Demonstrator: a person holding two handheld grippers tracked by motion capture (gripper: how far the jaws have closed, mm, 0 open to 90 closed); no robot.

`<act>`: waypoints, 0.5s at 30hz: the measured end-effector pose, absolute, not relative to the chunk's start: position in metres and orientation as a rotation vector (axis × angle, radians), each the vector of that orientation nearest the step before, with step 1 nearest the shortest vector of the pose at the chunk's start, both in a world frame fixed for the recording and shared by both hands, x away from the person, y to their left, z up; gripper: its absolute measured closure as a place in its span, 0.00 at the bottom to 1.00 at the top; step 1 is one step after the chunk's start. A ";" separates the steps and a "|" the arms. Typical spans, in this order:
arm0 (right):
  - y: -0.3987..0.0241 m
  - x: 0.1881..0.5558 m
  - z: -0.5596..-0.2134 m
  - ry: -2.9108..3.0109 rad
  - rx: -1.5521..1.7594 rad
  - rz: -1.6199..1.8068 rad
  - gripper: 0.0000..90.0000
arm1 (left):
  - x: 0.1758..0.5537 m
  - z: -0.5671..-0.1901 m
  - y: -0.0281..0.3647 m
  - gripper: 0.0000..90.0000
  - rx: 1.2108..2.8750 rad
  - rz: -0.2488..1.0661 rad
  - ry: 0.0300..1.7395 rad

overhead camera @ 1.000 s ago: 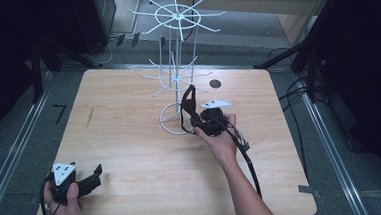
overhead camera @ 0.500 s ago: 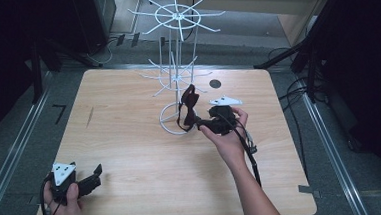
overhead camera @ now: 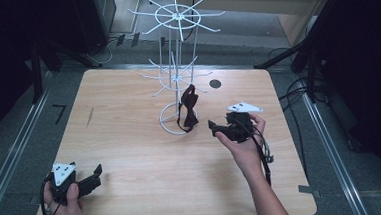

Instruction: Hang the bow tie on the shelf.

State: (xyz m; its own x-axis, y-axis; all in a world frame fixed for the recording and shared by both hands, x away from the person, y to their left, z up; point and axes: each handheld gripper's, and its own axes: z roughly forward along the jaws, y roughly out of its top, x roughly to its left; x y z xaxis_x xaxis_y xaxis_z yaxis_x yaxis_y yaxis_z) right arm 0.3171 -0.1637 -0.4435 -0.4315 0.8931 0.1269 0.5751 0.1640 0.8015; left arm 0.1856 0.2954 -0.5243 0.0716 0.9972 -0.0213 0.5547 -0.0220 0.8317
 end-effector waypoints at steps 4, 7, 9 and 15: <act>-0.179 0.309 -0.446 2.055 1.402 1.163 0.29 | 0.186 -0.524 0.295 0.16 1.661 0.815 1.564; -0.190 0.304 -0.450 2.034 1.417 1.181 0.29 | 0.185 -0.524 0.295 0.16 1.659 0.818 1.563; -0.196 0.301 -0.453 2.021 1.425 1.188 0.29 | 0.185 -0.524 0.295 0.16 1.656 0.818 1.561; -0.214 0.290 -0.461 1.986 1.457 1.194 0.29 | 0.185 -0.524 0.296 0.16 1.653 0.816 1.561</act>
State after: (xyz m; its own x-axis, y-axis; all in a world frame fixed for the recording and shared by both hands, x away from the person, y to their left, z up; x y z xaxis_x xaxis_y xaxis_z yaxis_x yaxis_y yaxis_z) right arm 0.2902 -0.2138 -0.4606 -0.3754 0.9129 0.1604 0.5695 0.0906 0.8170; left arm 0.1852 0.2956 -0.5243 0.0708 0.9972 -0.0251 0.5488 -0.0179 0.8358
